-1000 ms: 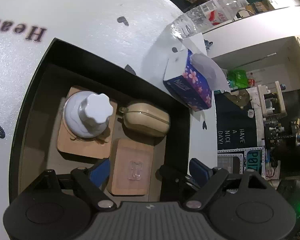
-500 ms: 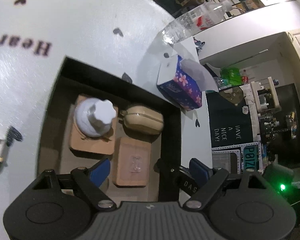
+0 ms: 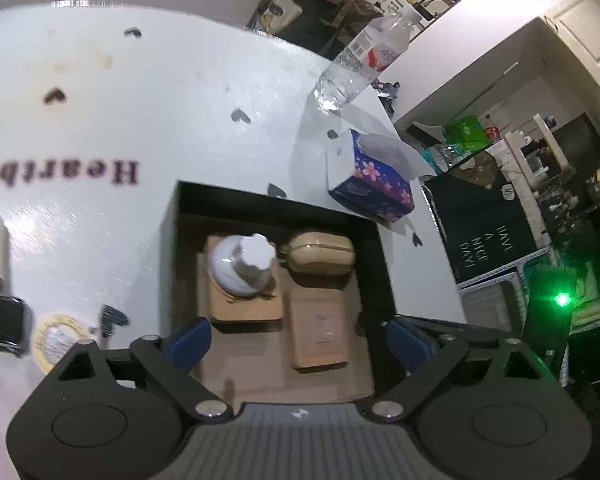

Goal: Organize rigid objects
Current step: 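Carry the carved tile with the left gripper into the black box and release, then move the left gripper to the round tape measure and grasp it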

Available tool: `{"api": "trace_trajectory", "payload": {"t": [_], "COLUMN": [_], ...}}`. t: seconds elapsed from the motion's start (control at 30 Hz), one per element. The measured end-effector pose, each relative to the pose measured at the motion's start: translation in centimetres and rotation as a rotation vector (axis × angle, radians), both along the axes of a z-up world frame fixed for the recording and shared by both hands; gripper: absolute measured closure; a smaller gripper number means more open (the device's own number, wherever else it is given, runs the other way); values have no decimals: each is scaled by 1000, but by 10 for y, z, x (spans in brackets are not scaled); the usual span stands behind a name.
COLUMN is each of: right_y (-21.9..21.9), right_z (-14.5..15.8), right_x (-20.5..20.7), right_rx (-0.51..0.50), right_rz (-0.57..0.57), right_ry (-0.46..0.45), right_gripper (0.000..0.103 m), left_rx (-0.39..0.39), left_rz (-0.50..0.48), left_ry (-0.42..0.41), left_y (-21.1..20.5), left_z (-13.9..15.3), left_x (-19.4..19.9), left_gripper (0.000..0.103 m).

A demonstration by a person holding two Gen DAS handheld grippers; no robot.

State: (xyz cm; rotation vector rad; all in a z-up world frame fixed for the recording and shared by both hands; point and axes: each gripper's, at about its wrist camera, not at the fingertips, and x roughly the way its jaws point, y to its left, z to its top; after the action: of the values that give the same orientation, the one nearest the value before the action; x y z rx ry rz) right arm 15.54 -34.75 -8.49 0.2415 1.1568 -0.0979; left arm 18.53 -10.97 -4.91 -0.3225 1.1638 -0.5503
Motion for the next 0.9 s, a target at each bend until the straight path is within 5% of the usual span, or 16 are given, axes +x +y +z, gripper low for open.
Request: {"api": "trace_trajectory", "payload": {"t": [0.3,0.9], "right_y": [0,0], "right_z": [0,0], "right_x": [0,0], "right_rx": [0,1], "right_rz": [0,0], "right_ry": [0,1], "right_gripper": [97,97], "left_rx": [92,313], "left_rz": [7,128], "left_ry": [-136,-247], "left_y": [22,78], "left_z": [10,-17], "left_x": [-13,-40], "left_gripper": [0,0]}}
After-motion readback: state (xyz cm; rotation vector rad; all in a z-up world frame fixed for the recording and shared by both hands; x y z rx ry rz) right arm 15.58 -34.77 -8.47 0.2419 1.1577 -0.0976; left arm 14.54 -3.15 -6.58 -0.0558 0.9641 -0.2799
